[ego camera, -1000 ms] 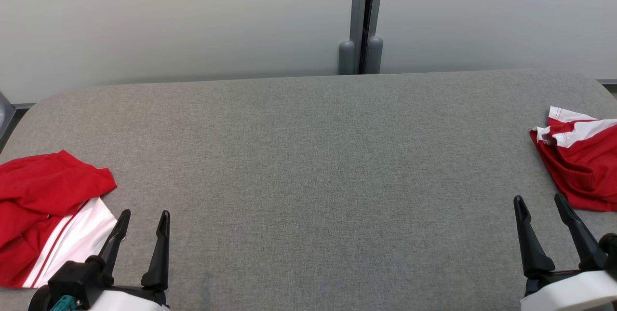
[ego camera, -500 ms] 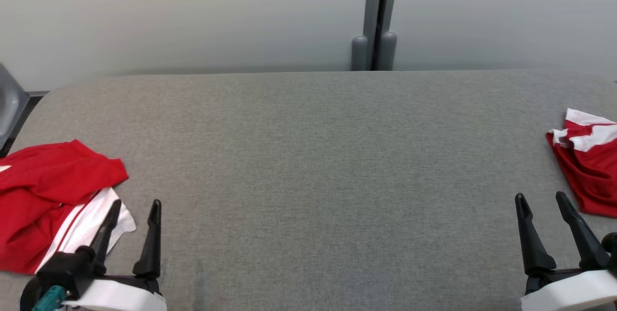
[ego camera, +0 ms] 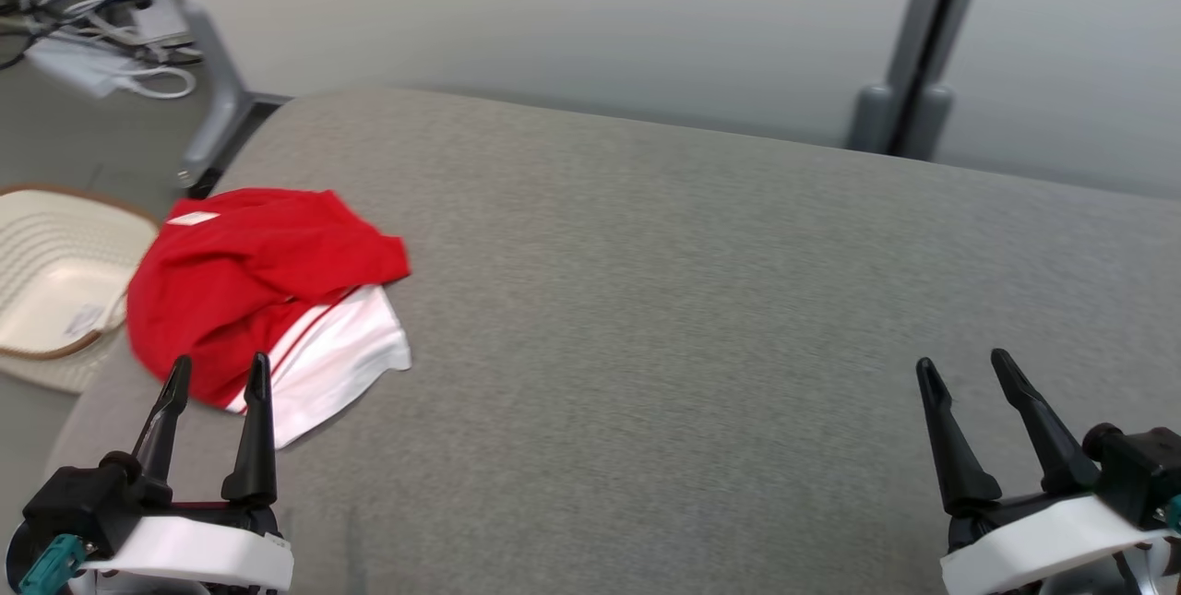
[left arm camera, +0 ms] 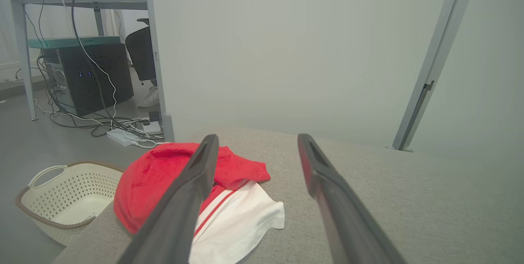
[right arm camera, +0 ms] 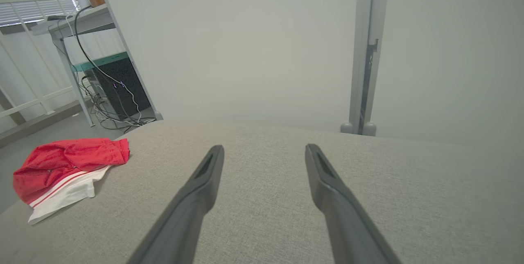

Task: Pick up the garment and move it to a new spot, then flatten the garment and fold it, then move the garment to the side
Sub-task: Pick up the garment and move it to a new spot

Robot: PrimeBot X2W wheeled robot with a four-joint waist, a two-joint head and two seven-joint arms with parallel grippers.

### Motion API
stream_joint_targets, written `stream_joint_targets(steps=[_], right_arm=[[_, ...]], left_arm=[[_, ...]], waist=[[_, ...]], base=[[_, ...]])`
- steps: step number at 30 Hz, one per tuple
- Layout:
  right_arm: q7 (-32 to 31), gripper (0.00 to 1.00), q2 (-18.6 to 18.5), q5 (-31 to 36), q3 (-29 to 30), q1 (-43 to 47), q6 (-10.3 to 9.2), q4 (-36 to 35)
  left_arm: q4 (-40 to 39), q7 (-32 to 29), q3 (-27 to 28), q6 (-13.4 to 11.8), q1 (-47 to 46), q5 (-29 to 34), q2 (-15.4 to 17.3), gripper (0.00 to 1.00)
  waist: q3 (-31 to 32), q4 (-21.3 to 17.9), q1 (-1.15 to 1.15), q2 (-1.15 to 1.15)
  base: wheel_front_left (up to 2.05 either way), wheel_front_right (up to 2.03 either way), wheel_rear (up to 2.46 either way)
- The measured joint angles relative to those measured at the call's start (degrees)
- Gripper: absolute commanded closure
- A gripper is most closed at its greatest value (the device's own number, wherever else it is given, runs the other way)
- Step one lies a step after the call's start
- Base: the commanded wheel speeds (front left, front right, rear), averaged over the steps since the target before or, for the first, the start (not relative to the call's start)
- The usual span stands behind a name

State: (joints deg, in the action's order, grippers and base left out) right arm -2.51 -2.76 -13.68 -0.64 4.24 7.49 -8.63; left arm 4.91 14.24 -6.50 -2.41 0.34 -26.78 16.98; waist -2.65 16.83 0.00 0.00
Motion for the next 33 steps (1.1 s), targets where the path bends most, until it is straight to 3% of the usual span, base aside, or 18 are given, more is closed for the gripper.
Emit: stream_joint_targets(steps=[13, 33], right_arm=[[-0.1, 0.0, 0.0, -0.2, -1.6, -0.6, 0.0, 1.1], [-0.4, 0.0, 0.0, -0.2, -1.2, -1.3, 0.0, 1.4]], left_arm=[[-0.4, 0.5, 0.2, 0.0, 0.4, 0.3, -0.5, 0.0], [-1.3, 0.5, -0.4, -1.2, -1.2, 1.4, -0.9, 0.0]], waist=[[1.1, 10.1, 0.0, 0.0], [0.6, 9.8, 0.0, 0.0]], base=[[0.0, 0.0, 0.0], [0.0, 0.0, 0.0]])
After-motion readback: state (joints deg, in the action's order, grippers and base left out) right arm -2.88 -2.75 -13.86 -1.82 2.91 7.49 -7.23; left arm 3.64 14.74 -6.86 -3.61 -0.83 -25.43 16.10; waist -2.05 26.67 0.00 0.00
